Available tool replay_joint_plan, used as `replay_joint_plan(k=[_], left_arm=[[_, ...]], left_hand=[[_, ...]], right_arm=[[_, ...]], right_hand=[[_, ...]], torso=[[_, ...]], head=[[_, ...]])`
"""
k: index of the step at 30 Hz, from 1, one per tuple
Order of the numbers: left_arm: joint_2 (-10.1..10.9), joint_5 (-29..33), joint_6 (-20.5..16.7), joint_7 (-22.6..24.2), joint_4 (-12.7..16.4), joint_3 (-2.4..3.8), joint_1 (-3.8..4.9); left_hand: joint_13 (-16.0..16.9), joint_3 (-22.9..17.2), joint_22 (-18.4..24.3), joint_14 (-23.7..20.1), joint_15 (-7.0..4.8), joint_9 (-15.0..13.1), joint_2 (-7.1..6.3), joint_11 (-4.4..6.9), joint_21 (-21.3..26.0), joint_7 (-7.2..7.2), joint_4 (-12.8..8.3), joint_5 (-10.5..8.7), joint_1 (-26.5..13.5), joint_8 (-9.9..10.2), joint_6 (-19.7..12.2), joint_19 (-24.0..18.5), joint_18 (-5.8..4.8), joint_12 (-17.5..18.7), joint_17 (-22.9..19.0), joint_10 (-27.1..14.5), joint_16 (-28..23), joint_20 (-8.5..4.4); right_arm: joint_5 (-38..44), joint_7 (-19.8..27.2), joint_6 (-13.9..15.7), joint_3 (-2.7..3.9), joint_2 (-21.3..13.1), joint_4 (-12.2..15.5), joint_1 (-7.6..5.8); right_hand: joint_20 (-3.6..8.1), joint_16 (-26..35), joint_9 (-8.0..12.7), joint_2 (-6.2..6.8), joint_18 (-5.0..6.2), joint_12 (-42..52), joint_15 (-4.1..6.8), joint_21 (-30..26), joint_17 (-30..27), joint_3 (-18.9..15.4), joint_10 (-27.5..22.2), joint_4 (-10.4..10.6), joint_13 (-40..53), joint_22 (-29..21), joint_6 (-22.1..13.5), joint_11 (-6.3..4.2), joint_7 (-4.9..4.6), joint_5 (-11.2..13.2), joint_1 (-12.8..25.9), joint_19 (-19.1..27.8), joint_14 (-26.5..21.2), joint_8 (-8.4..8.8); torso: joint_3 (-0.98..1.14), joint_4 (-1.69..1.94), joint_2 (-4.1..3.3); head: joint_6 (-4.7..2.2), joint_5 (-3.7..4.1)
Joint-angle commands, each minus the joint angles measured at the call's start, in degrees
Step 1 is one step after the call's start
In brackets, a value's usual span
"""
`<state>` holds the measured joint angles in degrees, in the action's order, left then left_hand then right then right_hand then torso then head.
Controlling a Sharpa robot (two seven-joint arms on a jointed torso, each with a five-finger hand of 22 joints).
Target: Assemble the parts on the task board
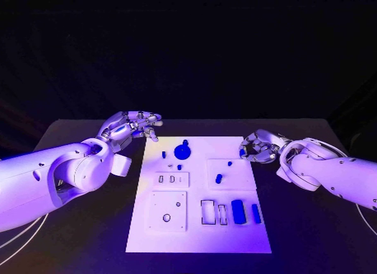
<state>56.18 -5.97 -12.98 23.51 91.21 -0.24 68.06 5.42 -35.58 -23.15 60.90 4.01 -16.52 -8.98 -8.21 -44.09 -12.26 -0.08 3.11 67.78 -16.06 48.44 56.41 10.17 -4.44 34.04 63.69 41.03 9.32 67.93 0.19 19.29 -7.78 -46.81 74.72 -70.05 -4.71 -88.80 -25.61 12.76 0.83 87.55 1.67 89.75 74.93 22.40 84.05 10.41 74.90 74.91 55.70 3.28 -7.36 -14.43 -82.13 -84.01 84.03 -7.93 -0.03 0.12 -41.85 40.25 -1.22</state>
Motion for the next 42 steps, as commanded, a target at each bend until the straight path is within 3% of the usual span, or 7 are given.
replay_joint_plan(k=[1,13,26,36,42], left_arm=[[-0.02,0.04,1.05,0.24,0.17,0.05,0.06],[0.08,0.03,1.09,0.16,0.18,0.05,0.06],[0.14,0.03,1.39,-0.1,0.1,0.05,0.06],[0.03,0.03,1.4,-0.16,0.07,0.05,0.06],[-0.08,0.06,1.41,-0.23,0.1,0.05,0.06]], left_hand=[[0.06,-0.17,-0.06,-0.21,0.1,-0.06,0.16,-0.21,-0.18,-0.2,-0.27,0.1,0.42,0.18,-0.5,-0.49,0.27,0.27,-0.05,-0.24,-0.29,0.03],[0.07,-0.24,-0.13,-0.2,0.1,-0.11,0.27,-0.23,-0.32,-0.23,-0.31,0.1,0.49,0.2,-0.51,-0.58,0.28,0.28,-0.09,-0.27,-0.32,0.05],[0.07,-0.31,-0.16,-0.19,0.1,-0.13,0.39,-0.23,-0.38,-0.23,-0.33,0.1,0.55,0.2,-0.51,-0.62,0.29,0.28,-0.1,-0.28,-0.33,0.05],[0.07,-0.32,-0.18,-0.19,0.11,-0.15,0.46,-0.24,-0.43,-0.24,-0.31,0.07,0.54,0.21,-0.52,-0.65,0.29,0.29,-0.11,-0.29,-0.35,0.06],[0.07,-0.32,-0.18,-0.19,0.11,-0.15,0.46,-0.24,-0.43,-0.24,-0.31,0.07,0.54,0.21,-0.52,-0.65,0.29,0.29,-0.11,-0.29,-0.35,0.06]], right_arm=[[0.25,-0.15,-1.15,-0.03,0.13,-0.07,0.09],[0.49,-0.58,-0.1,-0.04,0.3,-0.22,0.17],[0.97,-2.73,5.54,0.01,-0.07,1.45,-0.11],[0.72,-7.94,7.47,0.12,-0.86,7.76,-2.99],[0.75,-11.03,7.63,0.13,0.52,12.65,-3.65]], right_hand=[[0.42,-0.39,-0.09,-0.54,-0.83,0.39,0.46,0.25,12.69,0.43,4.18,0.08,13.22,15.09,0.43,-0.31,0.03,0.44,0.01,-5.99,5.44,-0.16],[0.72,-0.39,-0.29,-0.96,-0.83,0.52,0.77,0.25,12.69,1.15,4.32,-0.1,13.36,15.09,1.64,-0.71,0.47,0.58,0.13,-5.99,5.44,-0.75],[1.05,-0.24,-0.73,-2.37,-0.83,0.28,0.99,0.25,12.33,2.44,4.15,-0.6,13.17,15.09,3.01,-1.06,0.69,1.49,0.03,-5.99,5.37,-1.74],[0.68,-0.12,-0.86,-2.84,-0.83,0.04,0.3,0.25,12.0,2.71,3.96,-0.44,12.98,15.09,3.01,-0.94,0.41,1.33,0.68,-5.99,5.29,-1.93],[0.48,0.03,-0.97,-2.92,-0.83,-0.12,0.08,0.25,11.61,2.66,3.84,-0.27,12.85,15.09,3.12,-0.88,0.35,1.61,1.22,-5.99,5.21,-2.12]], torso=[[-0.03,0.06,-0.01],[0.0,0.01,0.0],[-0.05,-0.04,0.12],[-0.32,-0.03,0.45],[-0.41,0.03,0.56]], head=[[0.1,0.01],[0.18,-0.07],[0.19,-0.07],[0.06,0.13],[0.27,0.0]])
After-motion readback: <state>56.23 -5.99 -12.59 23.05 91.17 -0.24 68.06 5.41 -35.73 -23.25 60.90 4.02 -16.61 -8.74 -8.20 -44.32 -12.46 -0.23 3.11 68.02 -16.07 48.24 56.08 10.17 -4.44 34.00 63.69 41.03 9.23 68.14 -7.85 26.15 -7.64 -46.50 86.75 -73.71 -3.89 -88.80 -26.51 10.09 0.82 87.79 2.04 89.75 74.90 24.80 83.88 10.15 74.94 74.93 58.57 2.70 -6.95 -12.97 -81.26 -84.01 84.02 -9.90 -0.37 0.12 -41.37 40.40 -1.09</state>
